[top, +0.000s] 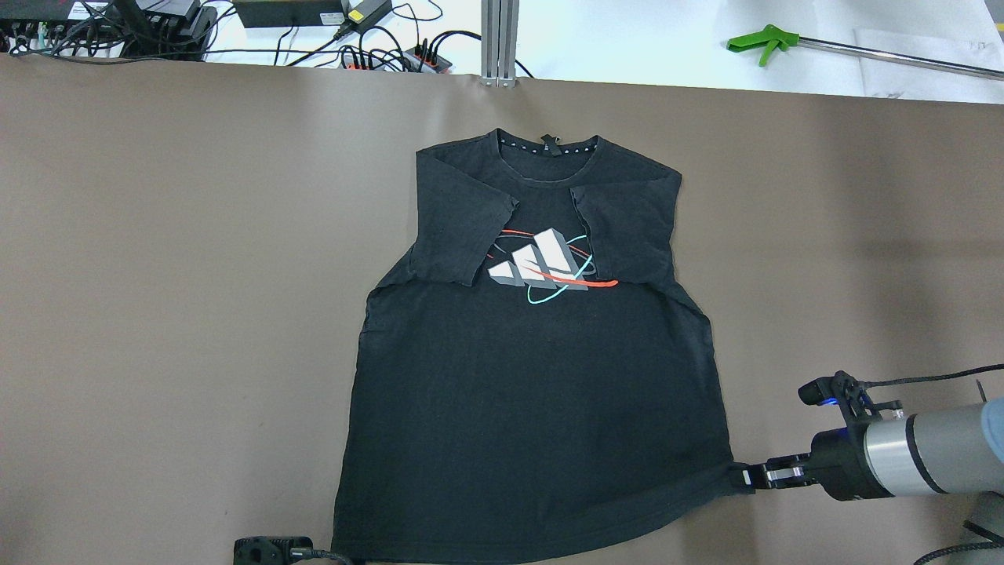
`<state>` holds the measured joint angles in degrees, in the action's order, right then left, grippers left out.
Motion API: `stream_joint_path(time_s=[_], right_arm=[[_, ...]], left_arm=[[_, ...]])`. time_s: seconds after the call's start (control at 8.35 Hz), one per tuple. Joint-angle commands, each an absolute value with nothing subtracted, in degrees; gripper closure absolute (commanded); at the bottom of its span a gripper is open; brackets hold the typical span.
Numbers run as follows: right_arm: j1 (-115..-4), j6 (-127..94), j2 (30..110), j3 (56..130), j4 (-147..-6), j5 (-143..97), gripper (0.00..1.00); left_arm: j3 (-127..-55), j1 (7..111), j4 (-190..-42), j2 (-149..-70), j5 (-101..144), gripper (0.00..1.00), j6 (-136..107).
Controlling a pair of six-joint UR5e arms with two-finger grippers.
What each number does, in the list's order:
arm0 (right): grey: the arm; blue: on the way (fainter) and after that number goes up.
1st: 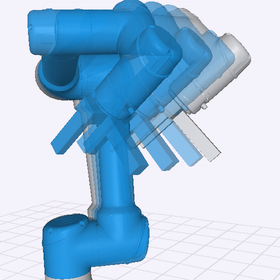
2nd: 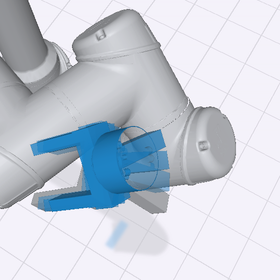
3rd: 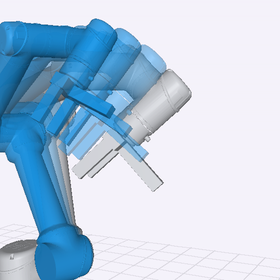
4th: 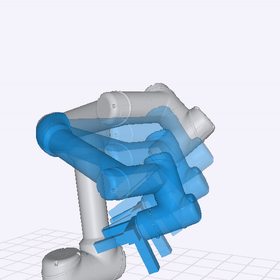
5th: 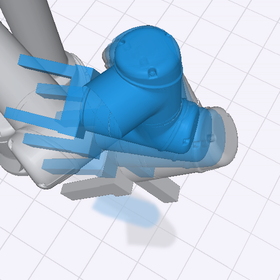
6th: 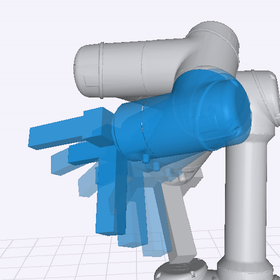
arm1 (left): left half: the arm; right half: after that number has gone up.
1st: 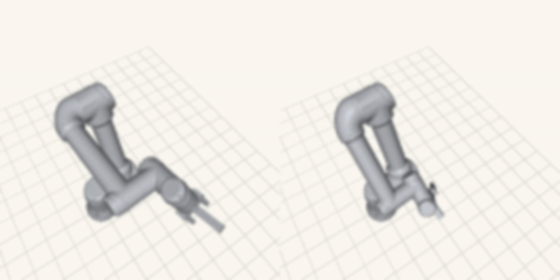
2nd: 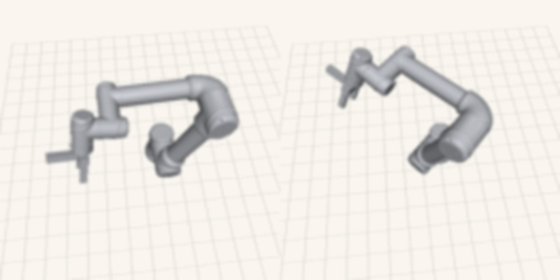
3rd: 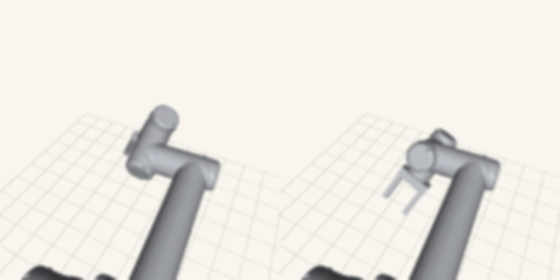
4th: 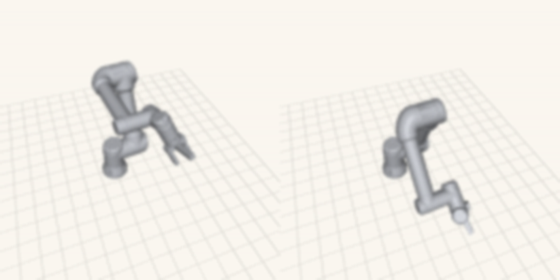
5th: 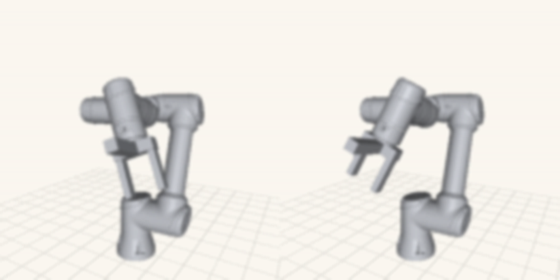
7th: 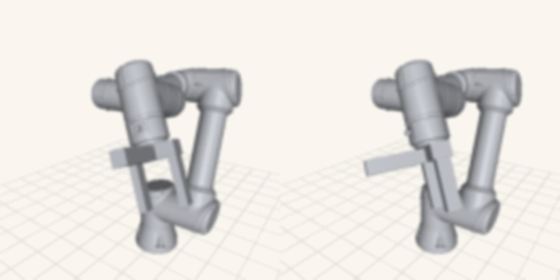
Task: Fold clothes
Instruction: 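Grasp the hem corners with both grippers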
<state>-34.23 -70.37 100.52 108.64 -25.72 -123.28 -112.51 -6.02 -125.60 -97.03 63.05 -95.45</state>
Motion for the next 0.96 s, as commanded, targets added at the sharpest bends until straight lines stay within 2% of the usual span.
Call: stream_joint_path(time_s=[0.0, 0.12, 0.24, 0.36, 0.48, 0.84], right_arm=[[-34.2, -70.5, 100.5, 108.6, -25.8, -123.7, 1.00], [-34.2, -70.4, 100.5, 108.5, -25.8, -123.7, 1.00], [-34.2, -70.4, 100.5, 108.5, -25.8, -123.7, 1.00], [-34.2, -70.5, 100.5, 108.5, -25.8, -123.7, 1.00], [-34.2, -70.5, 100.5, 108.5, -25.8, -123.7, 1.00], [-34.2, -70.5, 100.5, 108.5, -25.8, -123.7, 1.00]], left_arm=[[-115.3, -5.6, -125.6, -96.2, 63.5, 1.00, -95.4], [-115.6, -5.5, -125.6, -95.4, 63.4, 1.00, -95.4], [-116.2, -4.8, -125.6, -94.8, 63.5, 0.90, -94.8], [-116.5, -4.7, -125.7, -94.2, 63.5, 0.52, -94.7], [-116.4, -4.7, -125.7, -93.0, 64.0, 0.07, -94.7], [-115.9, -3.9, -125.7, -93.3, 64.3, 0.07, -94.5]])
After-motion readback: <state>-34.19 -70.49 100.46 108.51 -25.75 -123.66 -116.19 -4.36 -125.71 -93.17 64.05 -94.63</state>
